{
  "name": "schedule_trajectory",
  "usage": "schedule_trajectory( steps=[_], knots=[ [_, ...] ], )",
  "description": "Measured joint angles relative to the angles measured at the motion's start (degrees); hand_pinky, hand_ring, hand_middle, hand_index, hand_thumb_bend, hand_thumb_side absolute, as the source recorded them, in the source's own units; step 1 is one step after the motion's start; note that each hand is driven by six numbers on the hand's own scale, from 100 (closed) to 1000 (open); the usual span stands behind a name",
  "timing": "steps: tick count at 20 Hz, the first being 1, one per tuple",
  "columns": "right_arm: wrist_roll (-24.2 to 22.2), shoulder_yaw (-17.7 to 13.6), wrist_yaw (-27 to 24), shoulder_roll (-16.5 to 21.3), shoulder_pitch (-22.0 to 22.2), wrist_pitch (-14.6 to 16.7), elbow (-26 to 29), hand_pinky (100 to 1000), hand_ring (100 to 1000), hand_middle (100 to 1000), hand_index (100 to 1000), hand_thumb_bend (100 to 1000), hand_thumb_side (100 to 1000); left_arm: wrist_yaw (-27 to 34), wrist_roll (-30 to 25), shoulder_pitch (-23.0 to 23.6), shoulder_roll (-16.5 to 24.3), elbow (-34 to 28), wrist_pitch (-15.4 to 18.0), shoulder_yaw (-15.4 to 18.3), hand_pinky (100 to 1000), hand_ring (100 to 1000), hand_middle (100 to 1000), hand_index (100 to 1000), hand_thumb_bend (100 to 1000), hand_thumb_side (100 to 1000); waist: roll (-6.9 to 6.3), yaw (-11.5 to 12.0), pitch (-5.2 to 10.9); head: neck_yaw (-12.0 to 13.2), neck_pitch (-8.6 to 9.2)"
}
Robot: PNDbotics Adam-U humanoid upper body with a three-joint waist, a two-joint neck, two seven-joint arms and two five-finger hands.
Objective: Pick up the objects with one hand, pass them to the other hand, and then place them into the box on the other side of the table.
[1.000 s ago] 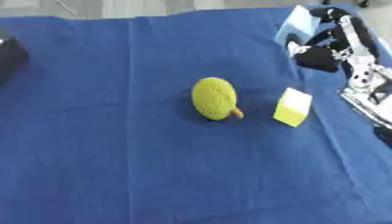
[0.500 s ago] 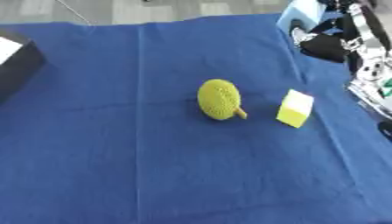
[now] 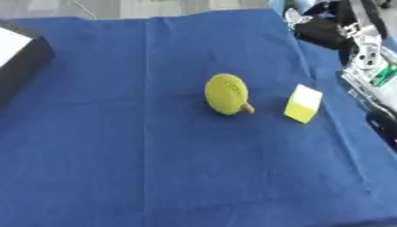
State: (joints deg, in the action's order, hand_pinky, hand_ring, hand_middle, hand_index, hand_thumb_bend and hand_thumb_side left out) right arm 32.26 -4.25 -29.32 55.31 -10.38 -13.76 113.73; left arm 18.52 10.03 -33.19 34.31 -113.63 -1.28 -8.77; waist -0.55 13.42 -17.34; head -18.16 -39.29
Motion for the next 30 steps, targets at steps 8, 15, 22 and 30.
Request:
schedule_trajectory(
  steps=[8, 15, 22, 30],
  knots=[
    [-2.54, 2.23, 1.76, -2.89, -1.80, 1.84, 0.00, 354, 522, 707, 588, 100, 100, -0.41, -1.09, -1.65, 0.48, -0.01, -1.02, -0.63, 720, 655, 698, 767, 100, 578, 0.18, -0.38, 0.48, 3.12, 0.99],
    [-4.14, 3.59, 1.85, -4.17, -2.80, 2.55, 0.00, 352, 519, 706, 585, 100, 100, -0.41, -0.99, -2.19, 0.48, -0.01, -1.19, -0.67, 719, 654, 698, 765, 100, 576, 0.20, -0.59, 0.70, 4.56, 4.22],
    [-4.33, 5.07, 1.76, -6.12, -4.11, 2.19, 0.00, 345, 514, 701, 580, 100, 100, -0.45, -0.82, -2.23, 0.98, -0.01, -1.35, -0.99, 718, 654, 698, 764, 100, 574, 0.33, -0.98, 1.55, 4.74, 3.92],
    [-4.05, 7.48, 3.16, -8.83, -6.54, -0.03, 0.00, 341, 513, 699, 578, 100, 100, -0.46, -1.36, -3.08, 1.31, -0.01, -1.04, -1.63, 713, 657, 700, 763, 100, 568, 0.65, -1.09, 2.33, 4.74, 0.95]
  ],
)
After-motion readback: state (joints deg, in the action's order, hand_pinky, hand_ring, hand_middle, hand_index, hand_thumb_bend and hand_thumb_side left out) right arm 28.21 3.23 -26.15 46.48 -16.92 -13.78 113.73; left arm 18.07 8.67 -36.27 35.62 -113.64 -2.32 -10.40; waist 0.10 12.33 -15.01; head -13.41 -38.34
